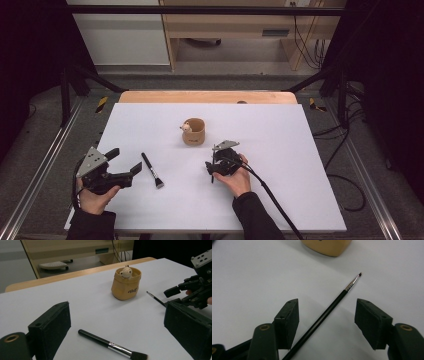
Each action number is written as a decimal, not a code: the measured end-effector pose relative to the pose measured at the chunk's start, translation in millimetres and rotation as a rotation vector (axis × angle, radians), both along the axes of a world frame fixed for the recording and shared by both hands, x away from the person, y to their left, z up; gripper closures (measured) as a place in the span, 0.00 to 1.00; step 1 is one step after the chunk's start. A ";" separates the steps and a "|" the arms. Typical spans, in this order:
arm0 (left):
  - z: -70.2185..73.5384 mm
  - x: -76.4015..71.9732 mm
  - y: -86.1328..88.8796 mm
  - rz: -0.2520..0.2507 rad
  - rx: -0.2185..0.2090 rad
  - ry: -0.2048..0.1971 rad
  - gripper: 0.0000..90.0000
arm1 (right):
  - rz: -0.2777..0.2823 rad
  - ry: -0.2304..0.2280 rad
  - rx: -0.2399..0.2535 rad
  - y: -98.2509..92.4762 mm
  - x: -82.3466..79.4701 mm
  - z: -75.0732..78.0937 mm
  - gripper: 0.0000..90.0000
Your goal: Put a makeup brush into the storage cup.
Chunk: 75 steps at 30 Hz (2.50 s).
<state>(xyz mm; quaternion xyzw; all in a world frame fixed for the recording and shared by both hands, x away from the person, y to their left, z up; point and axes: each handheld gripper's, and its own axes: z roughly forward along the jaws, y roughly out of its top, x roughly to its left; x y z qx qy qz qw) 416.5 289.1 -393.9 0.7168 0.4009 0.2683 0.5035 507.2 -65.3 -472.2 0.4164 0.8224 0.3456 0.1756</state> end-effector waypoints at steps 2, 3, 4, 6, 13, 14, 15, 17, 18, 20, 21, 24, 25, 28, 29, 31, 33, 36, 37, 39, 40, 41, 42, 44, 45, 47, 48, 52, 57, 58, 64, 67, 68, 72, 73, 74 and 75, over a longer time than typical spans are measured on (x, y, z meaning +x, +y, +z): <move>0.0 0.0 -0.4 -0.001 0.000 0.000 0.07 | 0.002 0.005 -0.009 0.6 -0.4 -1.4 0.45; 0.0 0.1 -0.6 -0.001 0.002 0.001 0.07 | 0.003 0.004 -0.015 0.9 -0.5 -1.9 0.46; 0.0 0.1 -0.7 -0.002 0.004 0.001 0.07 | 0.007 0.006 -0.027 1.7 -0.7 -3.2 0.48; -0.1 0.1 -0.8 -0.002 0.006 0.001 0.07 | 0.010 0.009 -0.033 2.0 -0.8 -3.9 0.49; 0.2 -0.4 -0.5 -0.002 0.000 -0.001 0.07 | 0.017 0.024 -0.029 2.1 -1.2 -4.5 0.57; 0.2 -0.4 -0.6 -0.002 0.002 -0.001 0.07 | 0.017 0.023 -0.031 1.9 -1.1 -4.5 0.58; 0.2 -0.4 -0.6 -0.002 0.002 -0.001 0.07 | 0.017 0.023 -0.031 1.9 -1.1 -4.5 0.58; 0.2 -0.4 -0.8 -0.003 0.004 -0.001 0.07 | 0.016 0.030 -0.031 1.5 -1.7 -3.8 0.62; 0.2 -0.4 -0.8 -0.003 0.006 -0.001 0.07 | 0.017 0.030 -0.031 1.4 -1.8 -3.7 0.63; 0.2 -0.5 -0.7 -0.003 0.006 -0.002 0.07 | 0.020 0.030 -0.035 1.3 -2.2 -3.3 0.66; 0.3 -0.6 -0.7 -0.002 0.004 -0.002 0.07 | 0.021 0.031 -0.034 1.3 -2.1 -3.3 0.68; 0.6 -0.9 -0.6 -0.003 0.004 -0.004 0.07 | 0.020 0.039 -0.039 0.4 -2.0 -2.3 0.73; 0.6 -0.9 -0.7 -0.003 0.005 -0.004 0.07 | 0.024 0.041 -0.044 -0.5 -1.9 -1.8 0.74; 0.6 -0.9 -0.8 -0.003 0.006 -0.003 0.07 | 0.028 0.045 -0.043 -1.4 -1.6 -1.4 0.77; 0.6 -0.9 -0.8 -0.003 0.006 -0.004 0.07 | 0.019 0.053 -0.043 -1.1 -1.9 -0.8 0.78; 0.7 -1.0 -0.7 -0.003 0.005 -0.005 0.07 | 0.021 0.053 -0.049 -2.0 -1.9 -0.5 0.80; 0.8 -1.1 -0.8 -0.003 0.006 -0.005 0.07 | 0.021 0.057 -0.054 -2.4 -2.2 0.0 0.83; 0.9 -1.2 -0.9 -0.004 0.007 -0.006 0.07 | 0.016 0.067 -0.055 -2.8 -2.8 0.8 0.85; 0.9 -1.2 -0.8 -0.004 0.007 -0.006 0.07 | 0.015 0.069 -0.056 -3.0 -2.9 1.0 0.85; 0.9 -1.2 -0.7 -0.004 0.007 -0.006 0.07 | 0.014 0.073 -0.064 -4.1 -2.7 1.8 0.86; 0.9 -1.2 -0.8 -0.004 0.007 -0.006 0.07 | 0.013 0.077 -0.066 -4.5 -3.0 2.1 0.87; 0.9 -1.2 -0.8 -0.004 0.007 -0.006 0.07 | 0.012 0.079 -0.067 -4.8 -3.0 2.3 0.87; 0.9 -1.2 -1.0 -0.005 0.007 -0.006 0.07 | 0.011 0.082 -0.072 -5.4 -3.2 2.7 0.87; 0.9 -1.3 -1.2 -0.005 0.008 -0.006 0.07 | 0.001 0.093 -0.078 -6.3 -3.9 3.6 0.88; 0.9 -1.3 -1.3 -0.005 0.008 -0.006 0.07 | 0.004 0.092 -0.080 -7.0 -3.8 3.7 0.88; 0.9 -1.4 -1.5 -0.006 0.008 -0.006 0.07 | 0.007 0.094 -0.088 -8.3 -3.7 4.2 0.89; 0.9 -1.4 -1.5 -0.006 0.008 -0.006 0.07 | 0.004 0.097 -0.090 -8.4 -3.9 4.4 0.89; 0.9 -1.4 -1.3 -0.005 0.009 -0.006 0.07 | -0.007 0.110 -0.100 -8.8 -4.8 5.9 0.90; 0.8 -1.4 -1.7 -0.006 0.009 -0.006 0.07 | -0.004 0.103 -0.136 -11.8 -5.9 7.0 0.93; 0.8 -1.4 -1.8 -0.006 0.009 -0.006 0.07 | -0.003 0.101 -0.142 -12.5 -5.8 7.1 0.94; 0.7 -1.3 -1.8 -0.009 0.017 -0.004 0.07 | -0.009 0.120 -0.118 -21.2 -4.3 7.0 0.95; 0.7 -1.2 -1.9 -0.009 0.018 -0.004 0.07 | -0.003 0.121 -0.119 -23.2 -4.1 7.1 0.95; 0.6 -1.1 -1.9 -0.009 0.018 -0.004 0.07 | 0.001 0.117 -0.120 -23.5 -3.9 6.8 0.95; 0.7 -1.2 -1.8 -0.010 0.018 -0.004 0.07 | 0.008 0.115 -0.114 -23.7 -3.8 8.1 0.90; 0.7 -1.2 -1.7 -0.009 0.017 -0.004 0.07 | -0.001 0.113 -0.109 -23.7 -4.1 9.7 0.87; 0.7 -1.2 -1.6 -0.009 0.017 -0.004 0.07 | 0.000 0.106 -0.103 -24.4 -4.2 11.9 0.84; 0.7 -1.1 -1.6 -0.009 0.017 -0.004 0.07 | 0.008 0.104 -0.097 -25.5 -4.1 15.1 0.82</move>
